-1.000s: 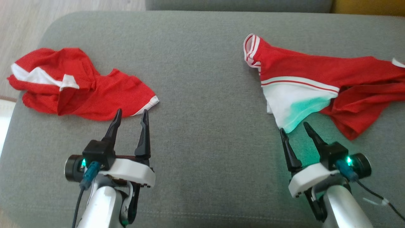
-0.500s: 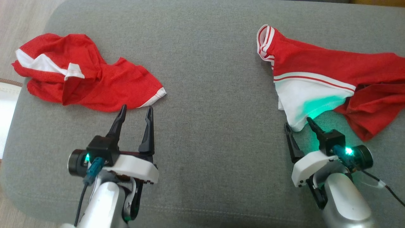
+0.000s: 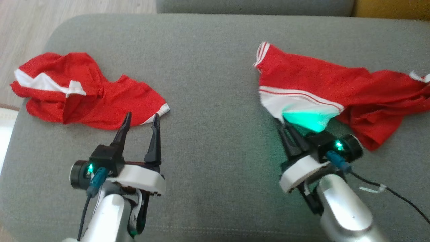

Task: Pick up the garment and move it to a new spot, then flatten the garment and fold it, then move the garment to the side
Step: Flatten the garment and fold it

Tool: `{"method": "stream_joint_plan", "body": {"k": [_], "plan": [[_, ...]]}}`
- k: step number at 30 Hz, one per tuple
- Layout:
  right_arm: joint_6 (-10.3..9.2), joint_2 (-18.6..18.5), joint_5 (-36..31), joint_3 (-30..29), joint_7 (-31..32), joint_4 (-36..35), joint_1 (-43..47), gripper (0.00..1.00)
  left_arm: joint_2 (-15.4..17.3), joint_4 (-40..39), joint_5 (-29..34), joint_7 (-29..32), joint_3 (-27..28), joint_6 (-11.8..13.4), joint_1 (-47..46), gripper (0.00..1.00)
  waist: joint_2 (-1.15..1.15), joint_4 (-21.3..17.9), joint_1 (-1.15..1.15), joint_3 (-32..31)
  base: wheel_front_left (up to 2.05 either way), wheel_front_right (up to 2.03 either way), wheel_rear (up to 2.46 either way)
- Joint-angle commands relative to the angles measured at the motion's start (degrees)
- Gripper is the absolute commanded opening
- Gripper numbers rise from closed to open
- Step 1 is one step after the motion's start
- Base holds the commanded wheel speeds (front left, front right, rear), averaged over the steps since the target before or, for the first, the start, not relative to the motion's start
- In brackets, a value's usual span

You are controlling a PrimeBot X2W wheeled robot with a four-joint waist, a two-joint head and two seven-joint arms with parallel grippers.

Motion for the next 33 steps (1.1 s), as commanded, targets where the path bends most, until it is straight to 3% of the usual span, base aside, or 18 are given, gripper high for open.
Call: {"method": "stream_joint_plan", "body": {"k": [1, 8, 16, 22, 28, 33], "plan": [[0.42, 0.3, 0.8, 3.0, -0.7, -3.4, -0.9, 0.00, 0.2, -1.6, -0.1, -0.3, 2.3, 0.4, -1.2, 1.00, 0.00, -0.7, 0.00, -1.3, 0.00, 0.00, 0.00], [0.42, 0.3, 1.4, 10.4, -0.9, -14.0, 0.7, 0.00, 0.2, -1.8, -0.5, -0.3, 3.0, 0.6, 0.7, 1.00, 0.00, -1.5, 0.00, -3.7, 0.00, 0.00, 0.00], [0.42, -0.8, 2.9, 16.3, -1.0, -30.7, 1.6, 0.00, 0.2, -2.2, -0.5, -0.3, 3.9, 0.5, 2.4, 1.00, 0.00, -1.4, 0.00, -4.8, 0.00, 0.00, 0.00], [0.42, -4.3, 3.0, 13.4, 0.5, -38.6, -1.3, 0.00, 0.2, -3.0, -0.7, -0.3, 3.5, 0.6, 2.2, 1.00, 0.00, -0.7, 0.00, -3.0, 0.00, 0.00, 0.00], [0.42, -11.3, 4.9, 6.0, 4.3, -35.4, -13.7, 0.00, 0.2, -3.1, -1.0, -0.3, 1.7, 0.5, -0.2, 1.00, 0.00, 1.3, 0.00, 1.4, 0.00, 0.00, 0.00], [0.42, -19.4, 6.6, 5.4, 6.0, -24.0, -28.3, 0.00, 0.2, -3.0, -2.0, -0.3, -1.1, 0.5, -3.5, 1.00, 0.00, 4.8, 0.00, 5.8, 0.00, 0.00, 0.00]]}}
